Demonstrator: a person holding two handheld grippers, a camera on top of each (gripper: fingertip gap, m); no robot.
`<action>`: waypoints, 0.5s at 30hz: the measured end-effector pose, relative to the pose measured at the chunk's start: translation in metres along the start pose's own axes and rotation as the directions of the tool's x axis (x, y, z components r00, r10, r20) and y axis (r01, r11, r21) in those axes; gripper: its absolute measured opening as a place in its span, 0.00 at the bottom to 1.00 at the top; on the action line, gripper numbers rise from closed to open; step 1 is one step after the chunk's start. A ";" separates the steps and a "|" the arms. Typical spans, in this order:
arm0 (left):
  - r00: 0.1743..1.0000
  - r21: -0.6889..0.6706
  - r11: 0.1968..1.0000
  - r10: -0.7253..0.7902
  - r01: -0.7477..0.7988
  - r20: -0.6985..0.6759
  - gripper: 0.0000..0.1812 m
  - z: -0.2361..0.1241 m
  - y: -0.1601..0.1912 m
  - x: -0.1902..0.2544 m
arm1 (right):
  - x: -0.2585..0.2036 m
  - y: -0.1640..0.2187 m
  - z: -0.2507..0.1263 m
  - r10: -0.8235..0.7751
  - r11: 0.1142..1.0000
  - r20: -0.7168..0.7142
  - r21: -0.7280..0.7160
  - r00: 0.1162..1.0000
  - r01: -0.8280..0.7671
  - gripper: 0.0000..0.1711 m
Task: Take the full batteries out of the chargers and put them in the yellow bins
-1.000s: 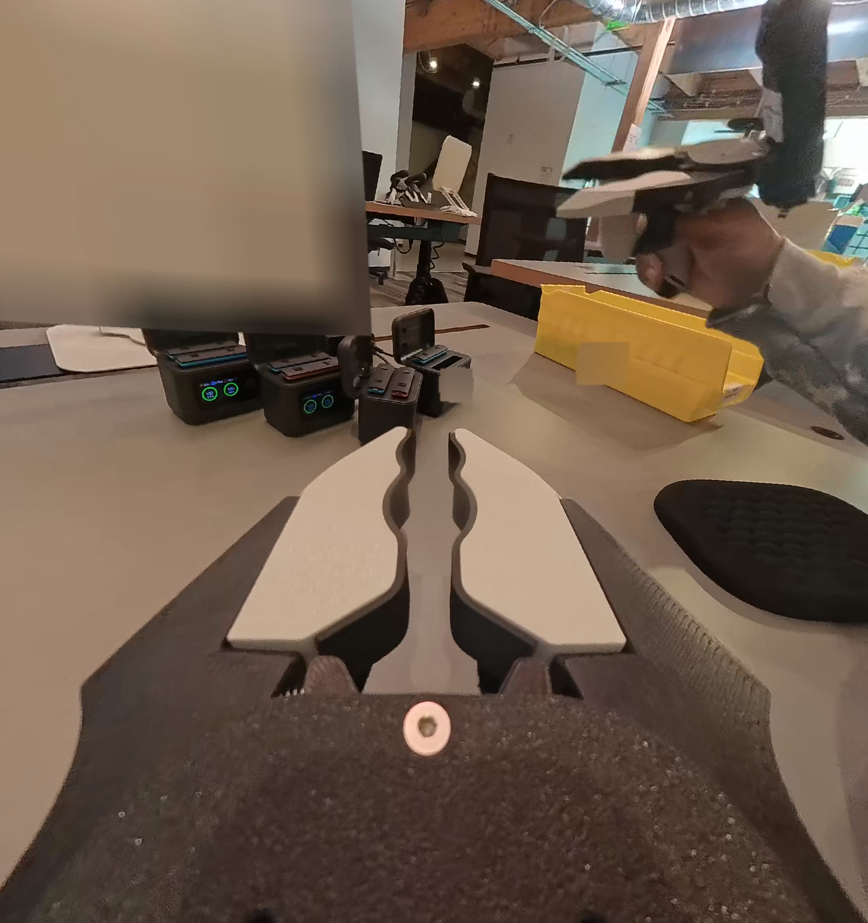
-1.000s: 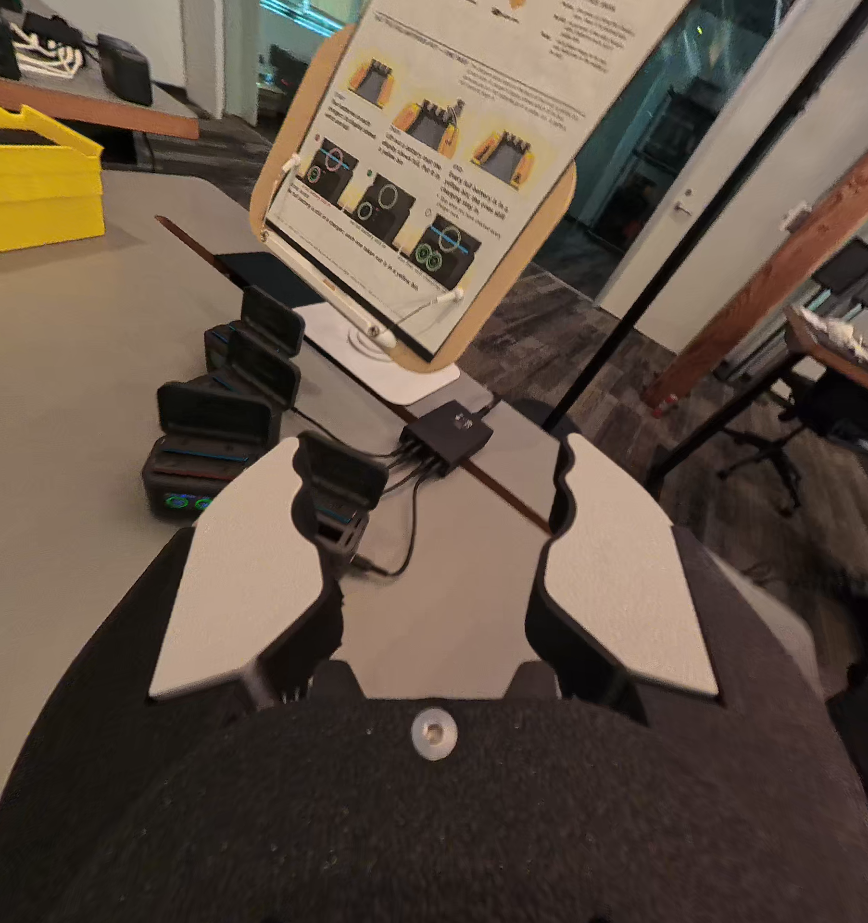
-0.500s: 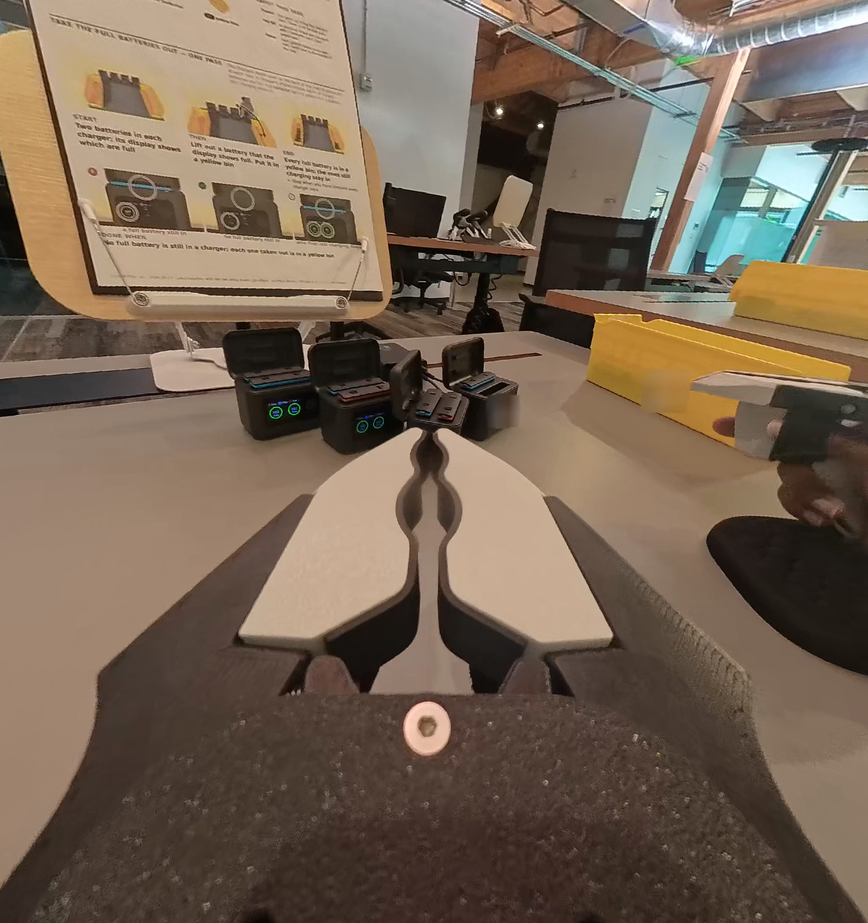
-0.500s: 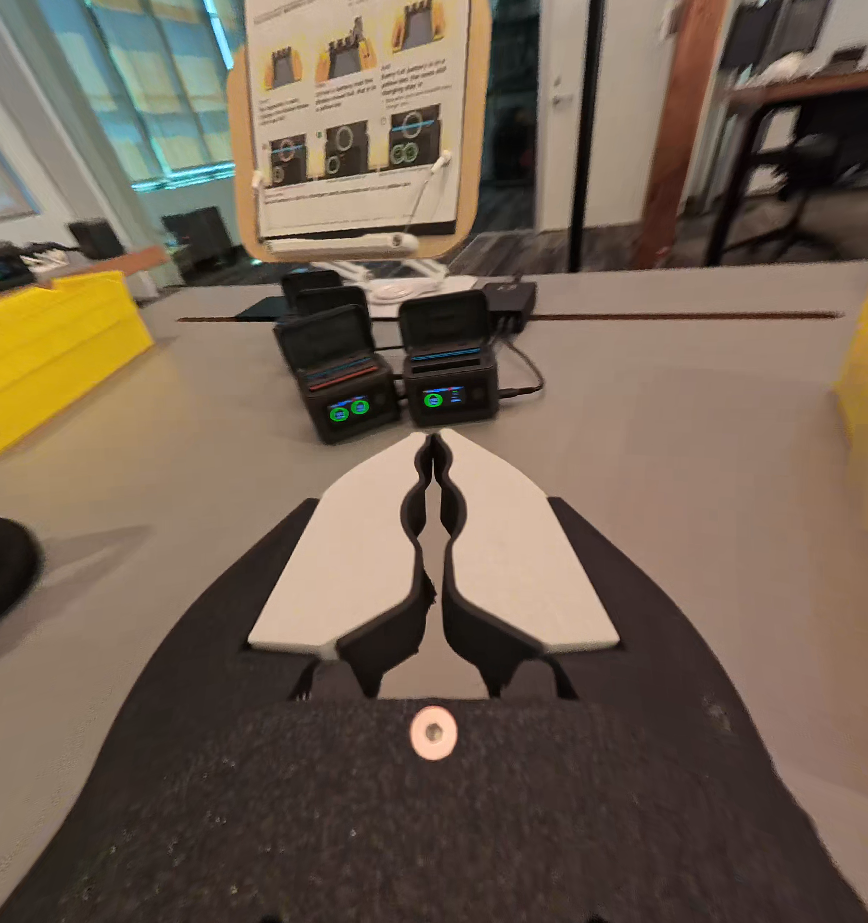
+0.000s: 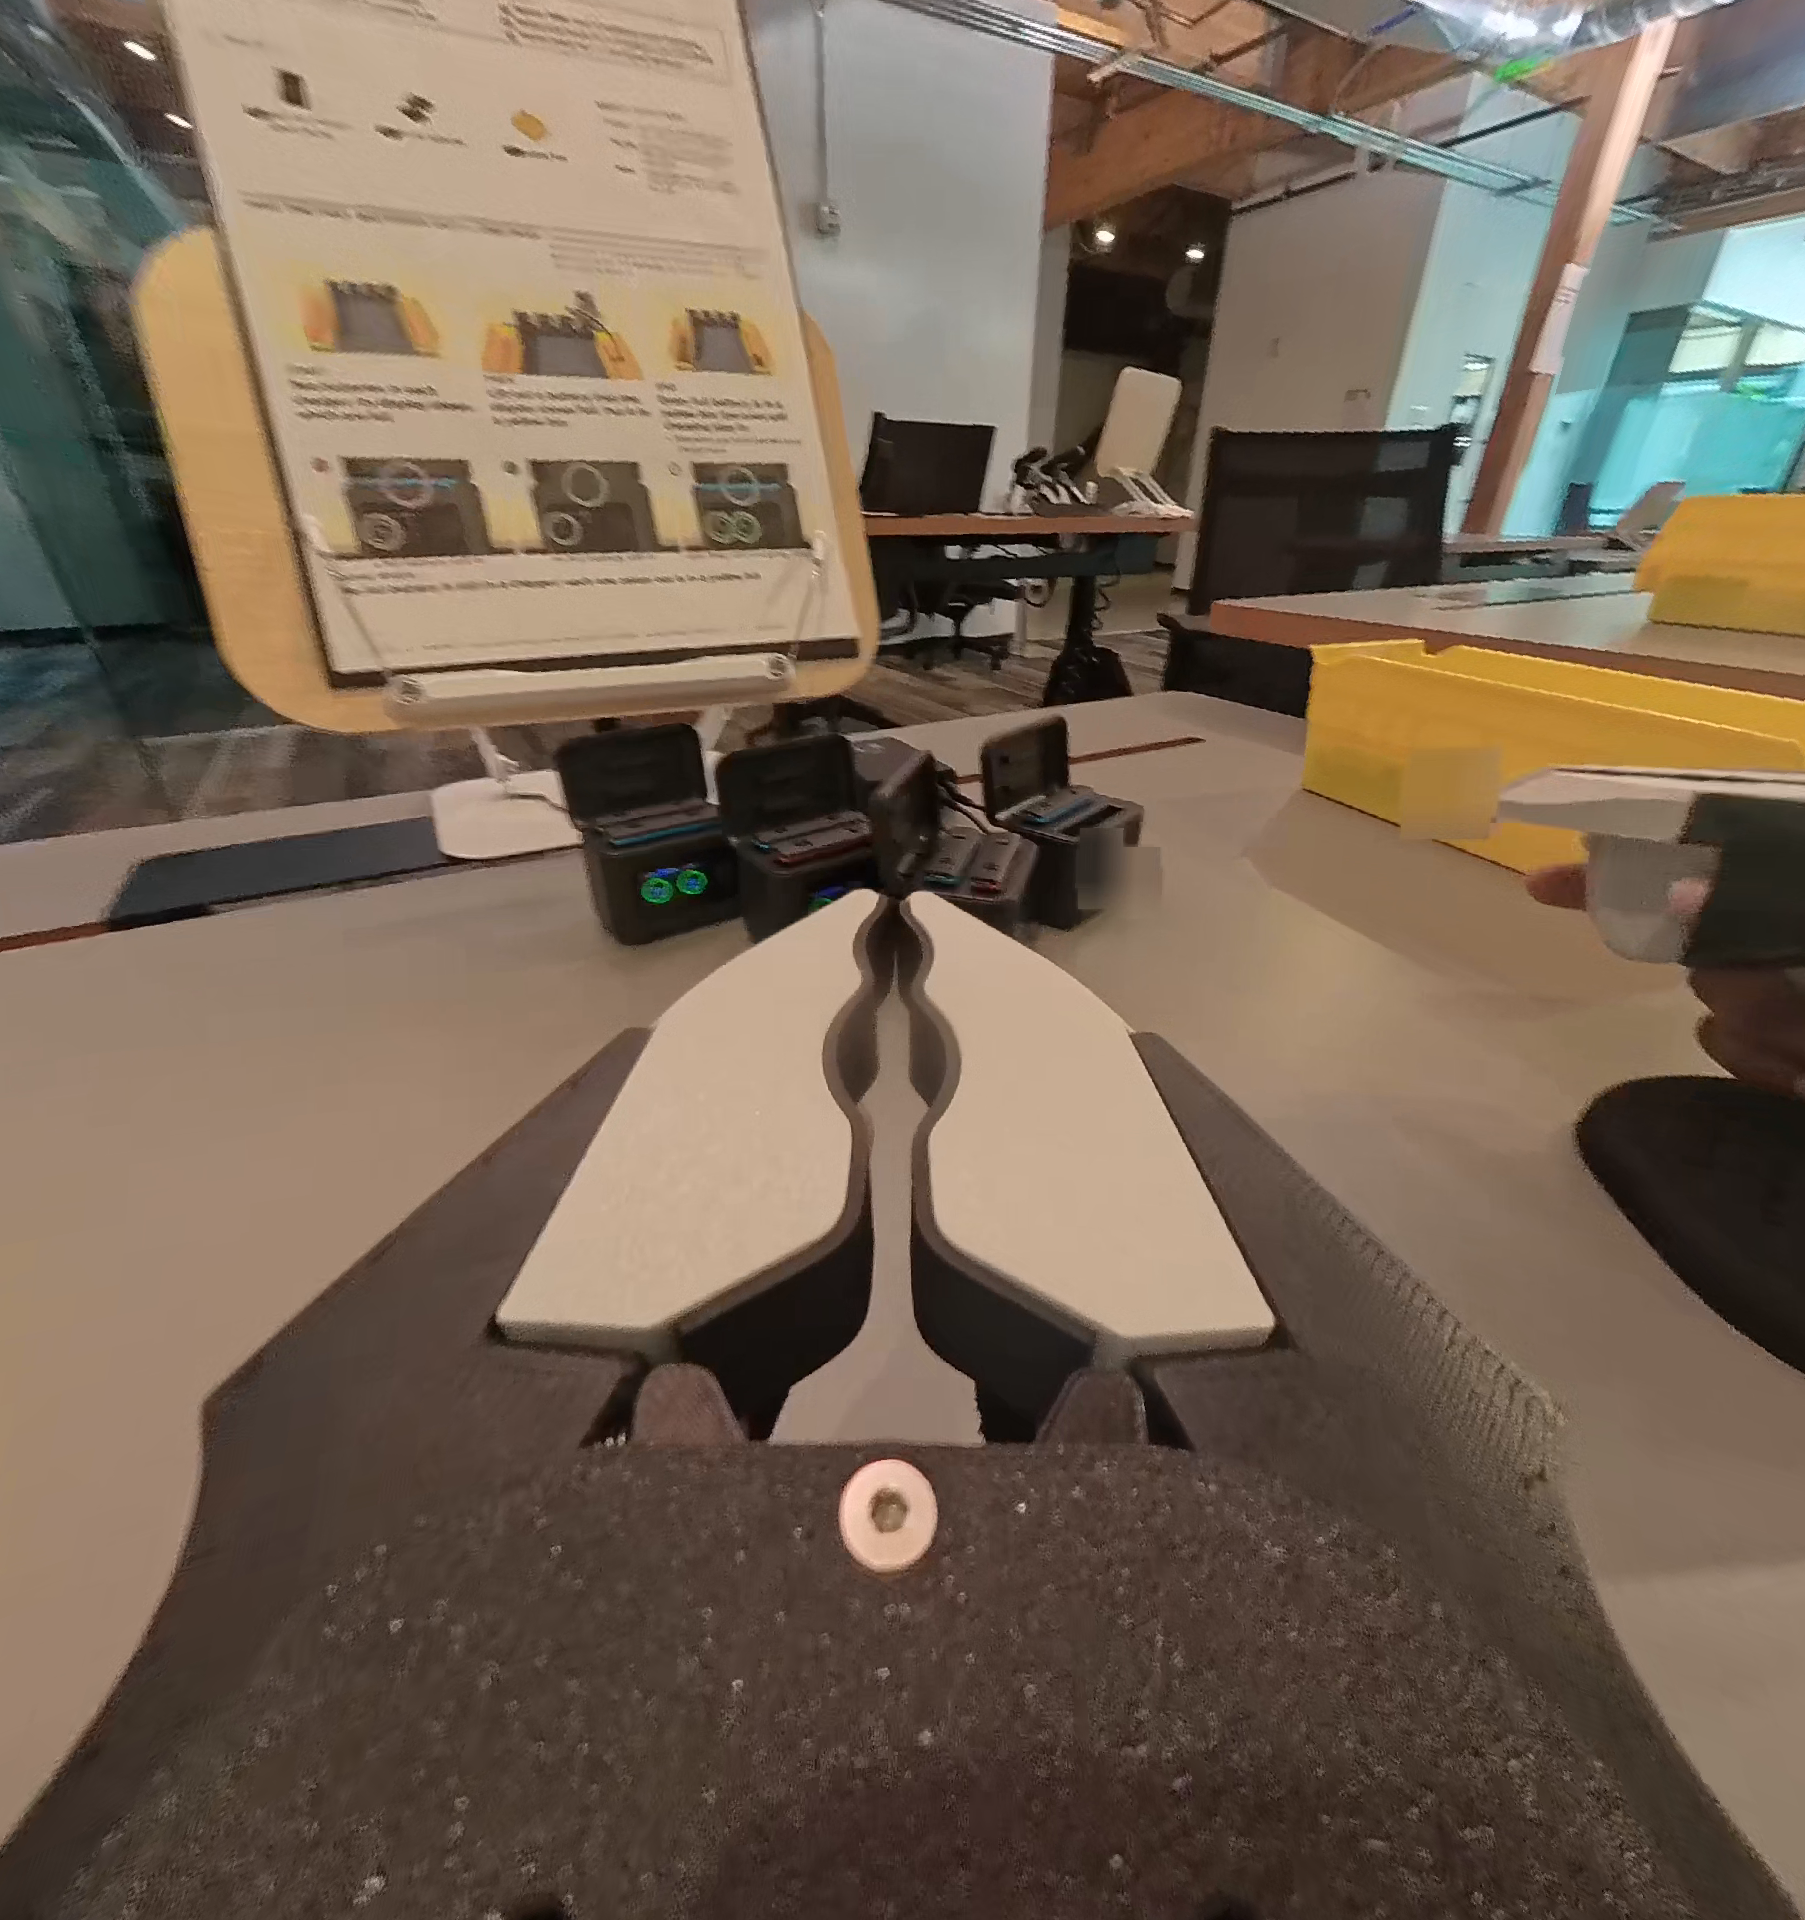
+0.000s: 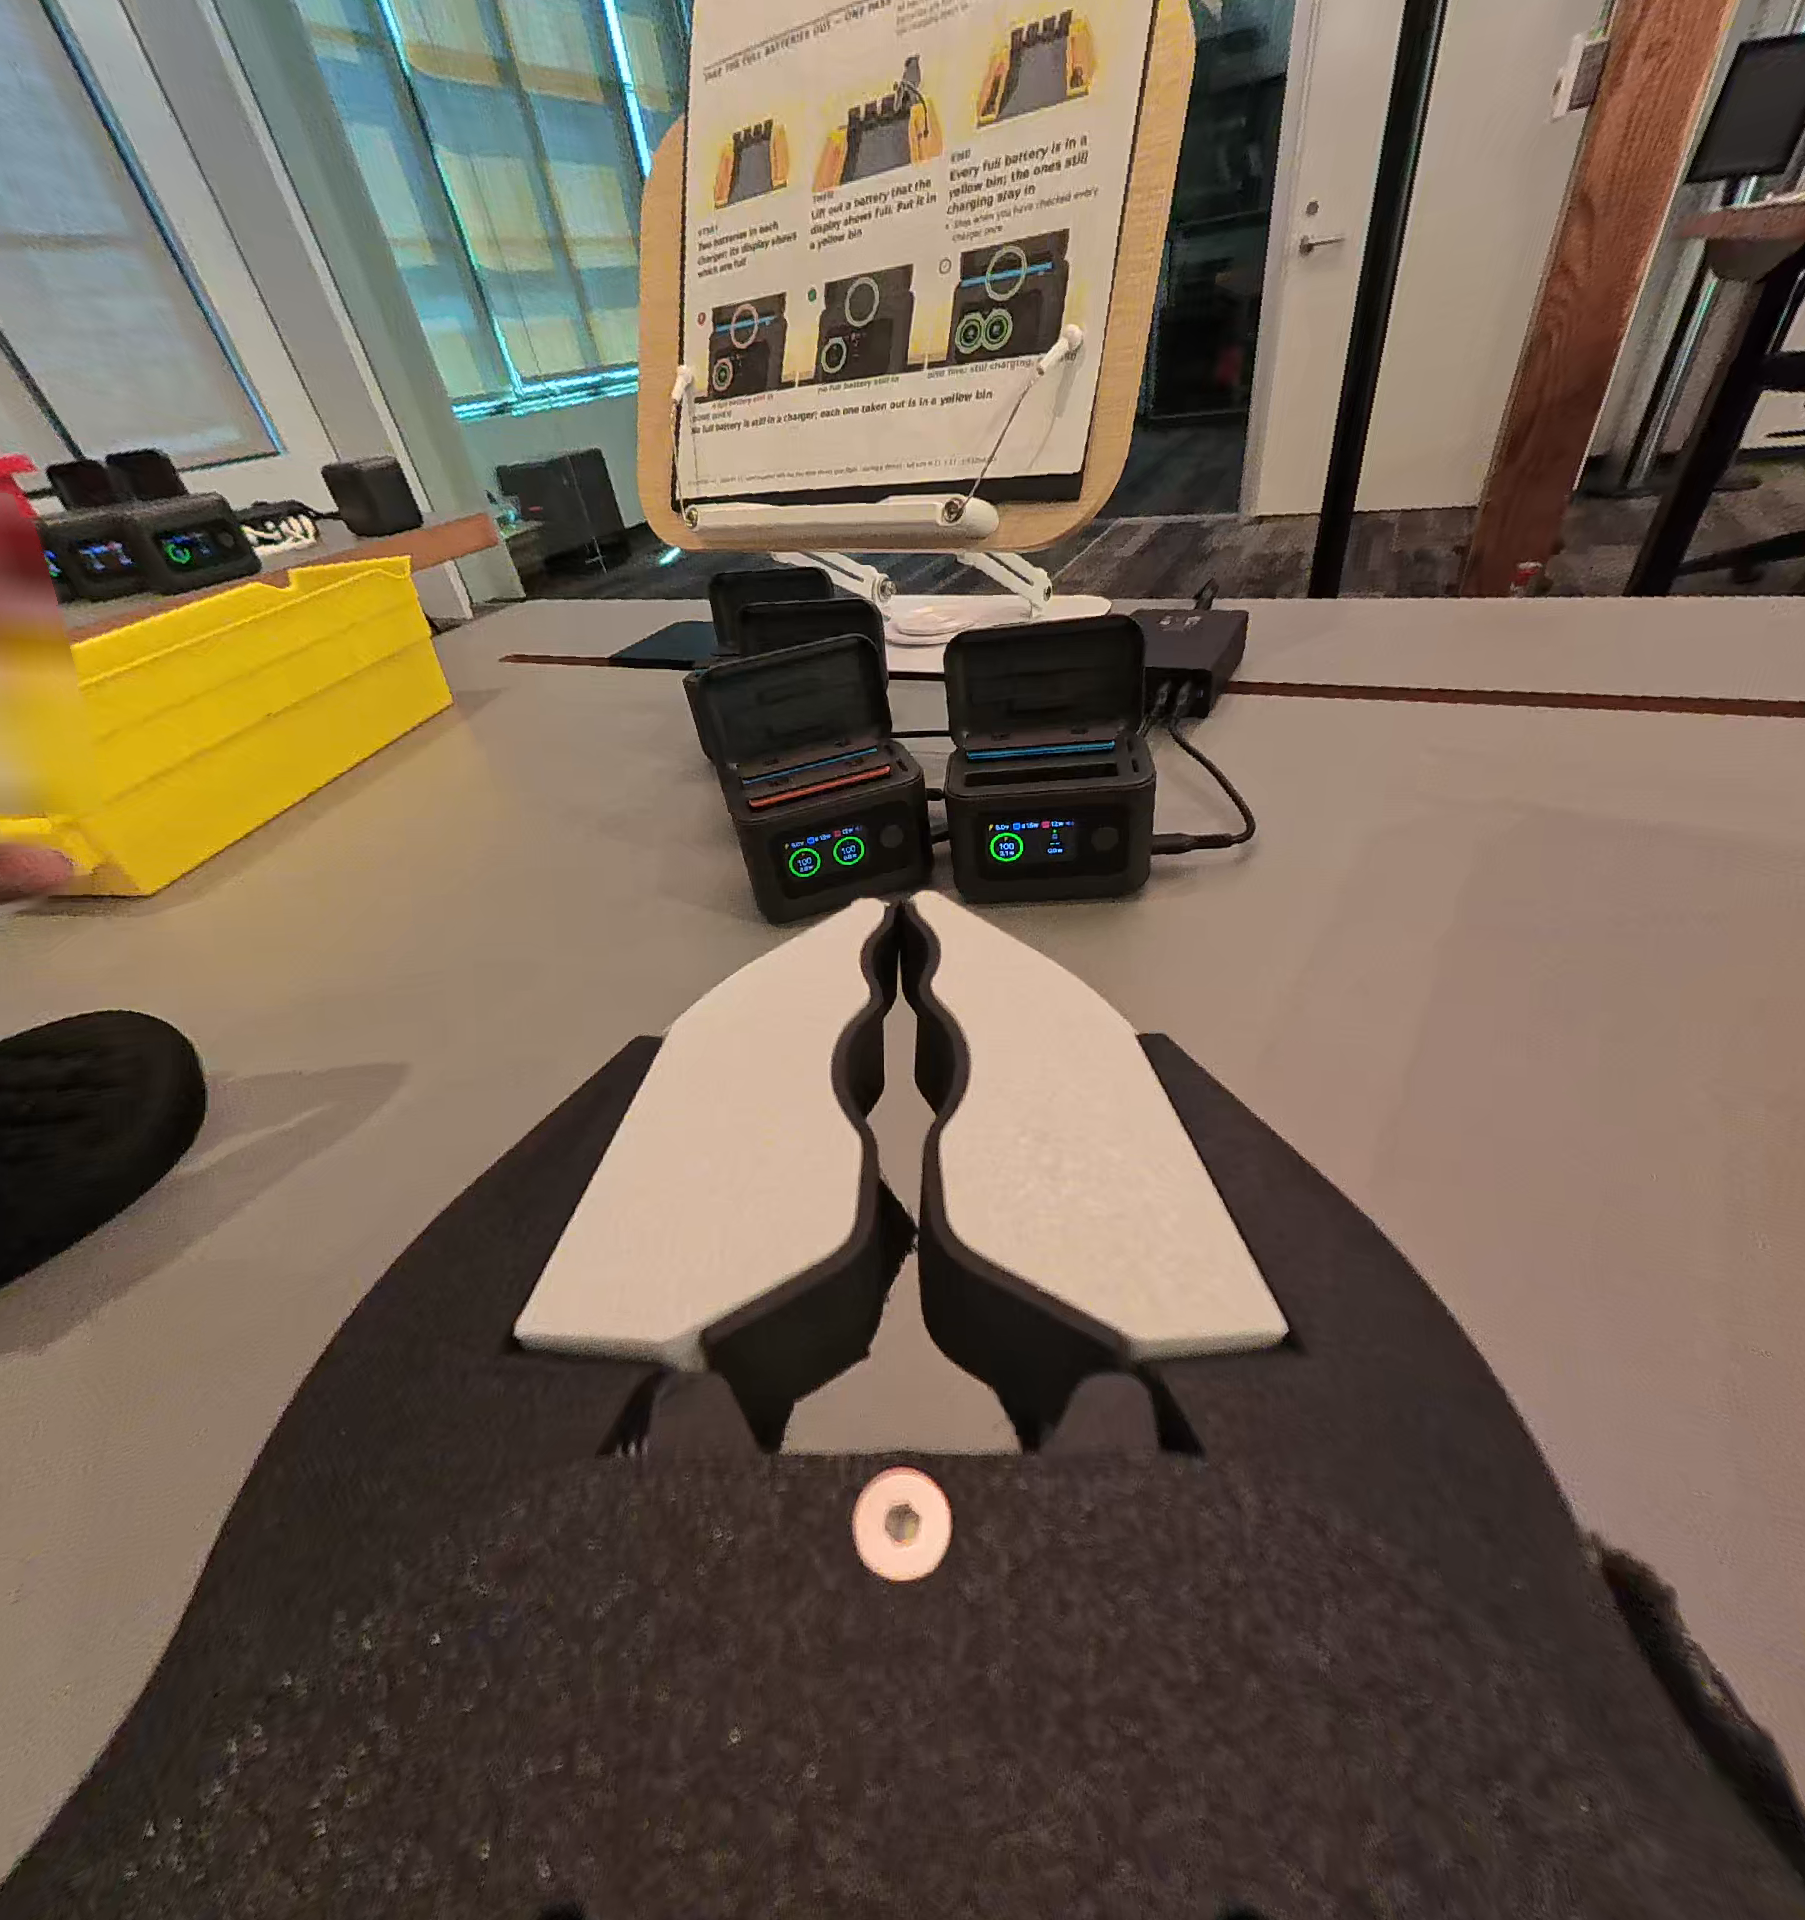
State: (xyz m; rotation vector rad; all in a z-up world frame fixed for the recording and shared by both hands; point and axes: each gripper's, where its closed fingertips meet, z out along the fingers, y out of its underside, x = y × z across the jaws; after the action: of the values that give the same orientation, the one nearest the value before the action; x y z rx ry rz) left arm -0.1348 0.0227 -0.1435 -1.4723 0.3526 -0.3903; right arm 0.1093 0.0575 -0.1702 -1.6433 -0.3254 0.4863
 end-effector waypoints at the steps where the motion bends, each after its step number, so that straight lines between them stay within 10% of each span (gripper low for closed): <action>1: 0.999 0.009 1.000 0.016 -0.017 0.035 0.00 -0.003 -0.006 -0.008 | -0.001 0.001 0.000 -0.003 1.000 0.009 -0.005 1.000 0.003 0.00; 8: 0.918 -0.217 0.954 0.268 -0.209 0.293 0.05 -0.041 -0.075 -0.157 | -0.010 0.008 0.003 0.053 0.997 0.109 -0.058 0.993 -0.047 0.17; 15: 0.856 -0.666 0.578 0.481 -0.472 -0.189 0.19 -0.025 -0.034 -0.280 | -0.017 0.010 0.004 0.048 0.996 0.157 -0.076 0.986 -0.037 0.29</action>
State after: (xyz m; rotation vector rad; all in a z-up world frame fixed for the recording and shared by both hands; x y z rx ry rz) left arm -0.3958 0.1274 -0.1134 -2.0266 0.9481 0.2431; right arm 0.0918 0.0511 -0.1781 -1.6888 -0.4309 0.6460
